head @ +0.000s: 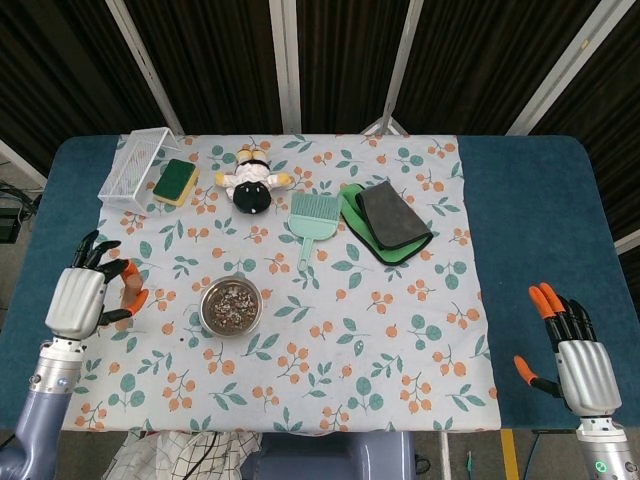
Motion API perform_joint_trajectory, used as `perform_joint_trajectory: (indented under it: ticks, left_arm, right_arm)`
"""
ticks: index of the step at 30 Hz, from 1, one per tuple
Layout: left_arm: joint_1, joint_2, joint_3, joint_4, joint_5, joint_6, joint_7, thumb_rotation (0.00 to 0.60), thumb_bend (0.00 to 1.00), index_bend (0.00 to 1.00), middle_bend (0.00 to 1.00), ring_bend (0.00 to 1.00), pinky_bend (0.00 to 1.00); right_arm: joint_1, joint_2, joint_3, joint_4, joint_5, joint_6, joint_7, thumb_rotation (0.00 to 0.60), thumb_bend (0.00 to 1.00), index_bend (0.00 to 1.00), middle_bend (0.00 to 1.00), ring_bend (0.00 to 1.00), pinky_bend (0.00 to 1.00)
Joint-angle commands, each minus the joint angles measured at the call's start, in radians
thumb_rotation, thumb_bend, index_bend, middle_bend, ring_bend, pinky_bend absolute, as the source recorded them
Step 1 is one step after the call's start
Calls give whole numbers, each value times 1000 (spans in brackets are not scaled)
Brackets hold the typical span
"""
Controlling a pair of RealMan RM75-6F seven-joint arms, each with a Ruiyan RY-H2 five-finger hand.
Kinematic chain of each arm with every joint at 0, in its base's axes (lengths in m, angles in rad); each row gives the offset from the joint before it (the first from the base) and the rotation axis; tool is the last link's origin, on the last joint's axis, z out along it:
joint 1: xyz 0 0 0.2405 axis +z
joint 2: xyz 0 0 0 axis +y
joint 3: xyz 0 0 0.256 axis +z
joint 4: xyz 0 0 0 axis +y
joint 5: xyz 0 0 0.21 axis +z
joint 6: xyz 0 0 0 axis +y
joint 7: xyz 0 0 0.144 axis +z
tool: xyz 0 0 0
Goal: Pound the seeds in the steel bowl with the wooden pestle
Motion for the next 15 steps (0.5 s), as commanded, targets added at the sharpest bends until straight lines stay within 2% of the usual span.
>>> perform_joint_trajectory:
  ticks: [1,9,15]
  left_arm:
    - [9,-2,-21,1,22,43,-48,600,914,617,720,197,15]
    - [-18,-16,-101,-46,39,101,-117,600,914,617,720,197,33]
    - [-66,-50,-145,-86,44,92,-122,600,914,617,720,197,33]
  right_arm:
    - [0,0,0,0,0,0,0,600,324,0,0,0,0]
    - [0,-1,1,-2,3,-1,3,600,324,0,0,0,0]
    - [-1,-1,1,1,5,-2,8,600,324,0,0,0,0]
